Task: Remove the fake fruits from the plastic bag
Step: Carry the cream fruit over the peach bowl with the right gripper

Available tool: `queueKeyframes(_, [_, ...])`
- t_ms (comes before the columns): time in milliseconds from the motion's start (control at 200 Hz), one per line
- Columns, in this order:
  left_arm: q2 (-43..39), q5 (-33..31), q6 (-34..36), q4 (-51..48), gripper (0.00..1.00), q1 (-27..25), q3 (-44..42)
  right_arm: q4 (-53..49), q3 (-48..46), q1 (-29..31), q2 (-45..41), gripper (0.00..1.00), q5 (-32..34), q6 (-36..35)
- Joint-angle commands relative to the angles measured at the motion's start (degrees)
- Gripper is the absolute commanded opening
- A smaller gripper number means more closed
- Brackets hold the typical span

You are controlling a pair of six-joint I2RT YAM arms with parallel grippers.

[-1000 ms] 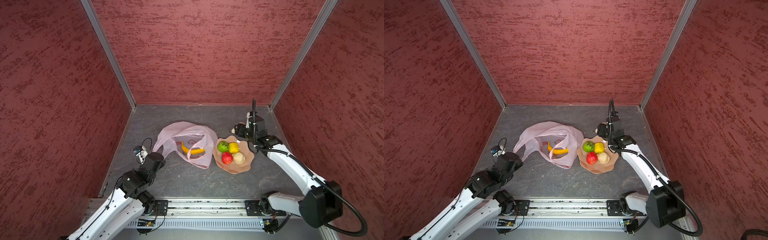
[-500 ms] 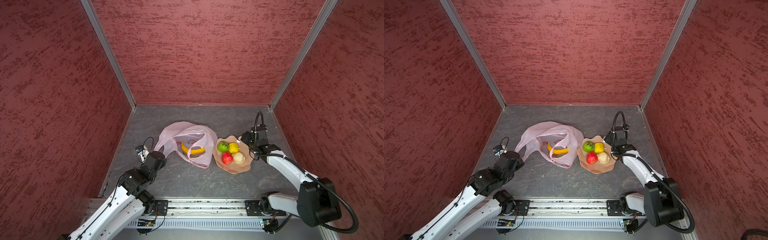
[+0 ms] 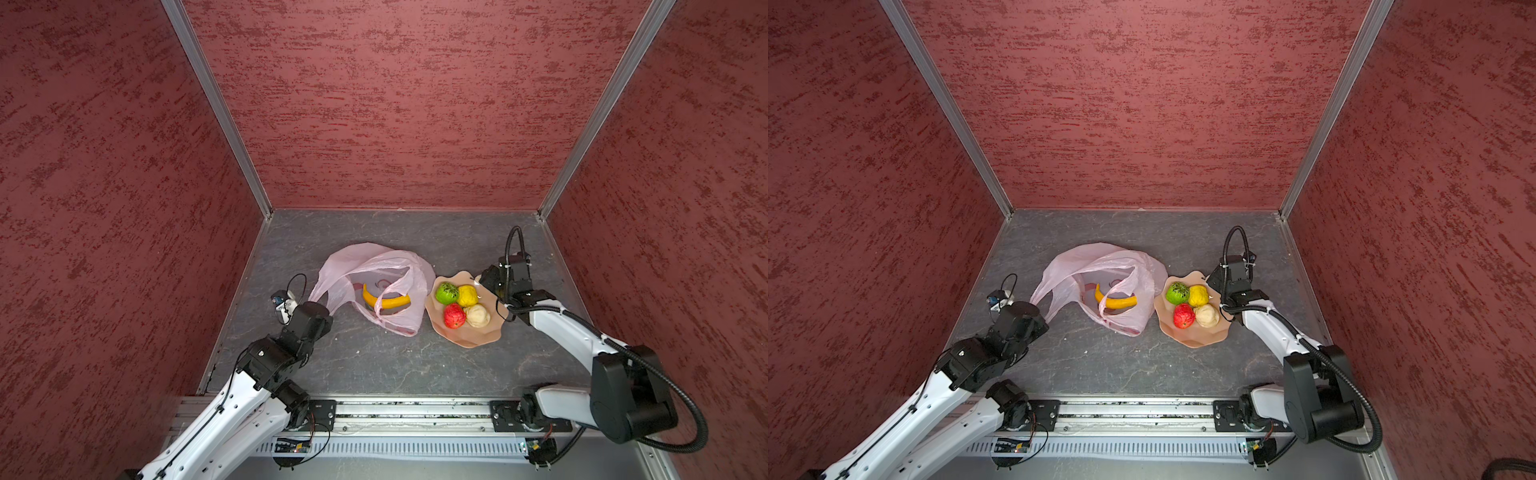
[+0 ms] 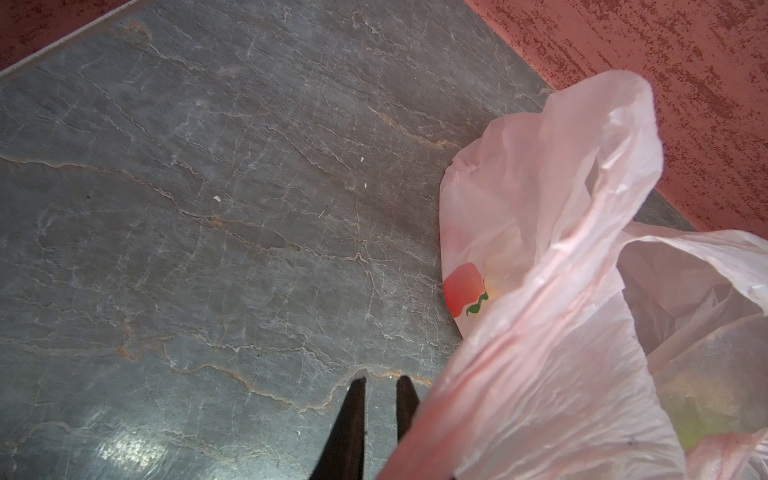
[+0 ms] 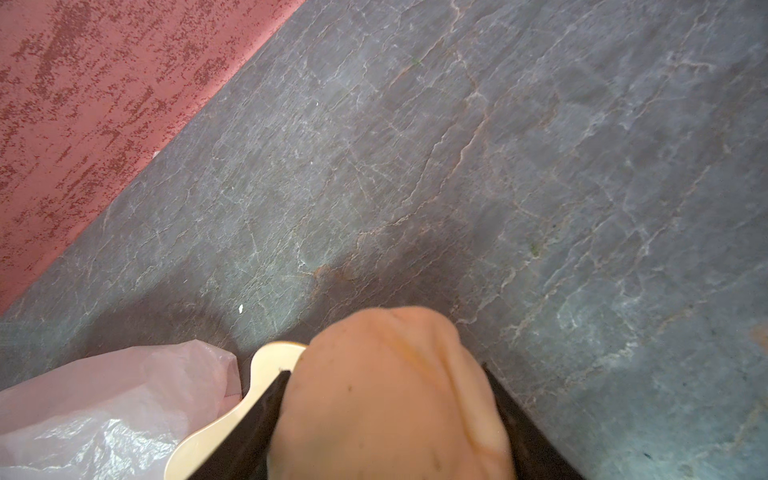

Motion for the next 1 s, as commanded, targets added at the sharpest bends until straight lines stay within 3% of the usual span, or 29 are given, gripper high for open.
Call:
queueKeyframes(0, [-0.1,0.0,1.0,0.8,0.17,0.5,1.0,2.5,-1.0,-0.2,0.6,0.44,0.1,1.4])
queueKeyframes(992, [-0.8,0.5,0.8,1.3,0.17,0.5,-0.4,2.5,-3.3,1.2,-0.7,0.49,-1.0,4.4])
